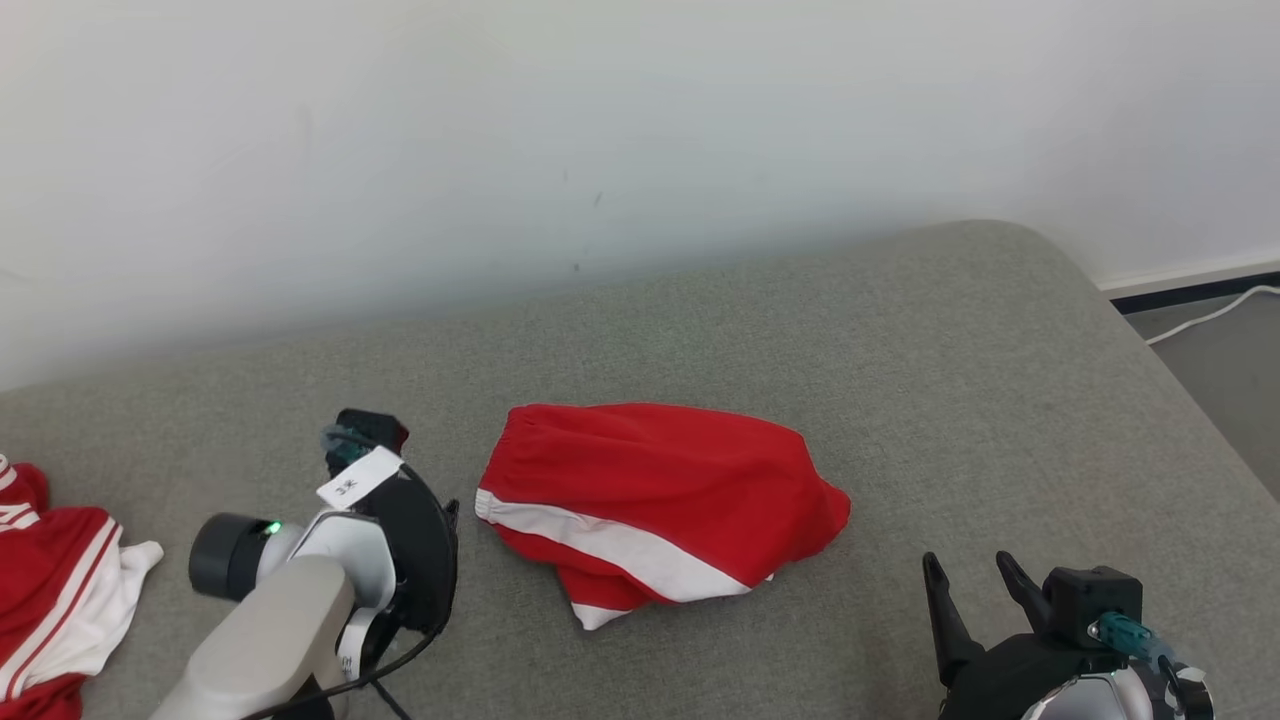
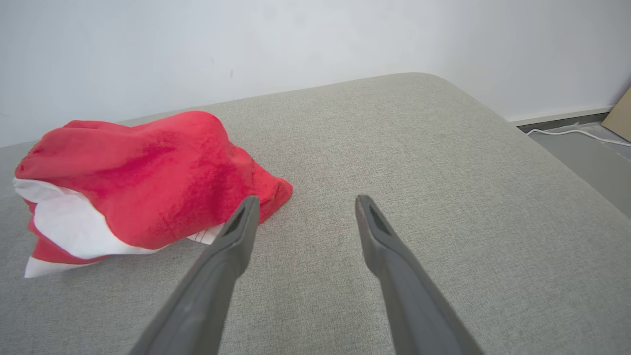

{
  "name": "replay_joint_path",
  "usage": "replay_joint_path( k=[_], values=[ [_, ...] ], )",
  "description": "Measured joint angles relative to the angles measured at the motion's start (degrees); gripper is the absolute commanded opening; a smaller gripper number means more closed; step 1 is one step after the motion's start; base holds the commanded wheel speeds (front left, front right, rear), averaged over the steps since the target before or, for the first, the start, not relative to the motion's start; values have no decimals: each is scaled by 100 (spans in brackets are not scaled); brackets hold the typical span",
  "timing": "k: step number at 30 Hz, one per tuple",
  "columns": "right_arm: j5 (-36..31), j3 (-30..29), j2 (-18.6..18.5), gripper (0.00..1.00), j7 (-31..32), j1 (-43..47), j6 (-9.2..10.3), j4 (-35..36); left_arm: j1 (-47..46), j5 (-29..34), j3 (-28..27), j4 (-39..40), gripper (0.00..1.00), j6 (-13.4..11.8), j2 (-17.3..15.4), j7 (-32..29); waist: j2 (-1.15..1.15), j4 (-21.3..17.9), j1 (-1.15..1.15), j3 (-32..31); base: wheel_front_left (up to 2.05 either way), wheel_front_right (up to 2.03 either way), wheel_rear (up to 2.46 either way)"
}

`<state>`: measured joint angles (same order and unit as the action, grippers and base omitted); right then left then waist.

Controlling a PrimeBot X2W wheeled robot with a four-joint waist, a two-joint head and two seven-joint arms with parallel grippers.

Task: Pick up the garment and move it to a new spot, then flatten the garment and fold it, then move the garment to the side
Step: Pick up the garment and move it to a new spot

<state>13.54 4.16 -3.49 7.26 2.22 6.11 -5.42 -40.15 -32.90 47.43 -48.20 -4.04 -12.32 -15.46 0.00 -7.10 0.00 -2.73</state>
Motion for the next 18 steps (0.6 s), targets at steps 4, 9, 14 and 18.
replay_joint_path(
  k=[4, 9, 14, 18],
  values=[
    [-1, 21, -1, 100, 23, 53, 0, 24, 143, -138, -68, 5, 100, 1, 5, -14, 0, -61, 0, 53, 0, 0, 0],
    [-2, 64, -7, 100, 38, 75, -7, 43, 248, -185, -107, 63, 100, 1, 21, -14, 0, -171, 0, 143, 0, 0, 0],
    [-2, 79, -9, 100, 81, 71, -7, 115, 247, -203, -177, 86, 100, 2, 25, -18, 0, -293, 0, 255, 0, 0, 0],
    [-2, 53, -14, 100, 82, 68, -7, 185, 229, -205, -203, 104, 100, 4, -1, -65, 0, -374, 0, 387, 0, 0, 0]
  ],
)
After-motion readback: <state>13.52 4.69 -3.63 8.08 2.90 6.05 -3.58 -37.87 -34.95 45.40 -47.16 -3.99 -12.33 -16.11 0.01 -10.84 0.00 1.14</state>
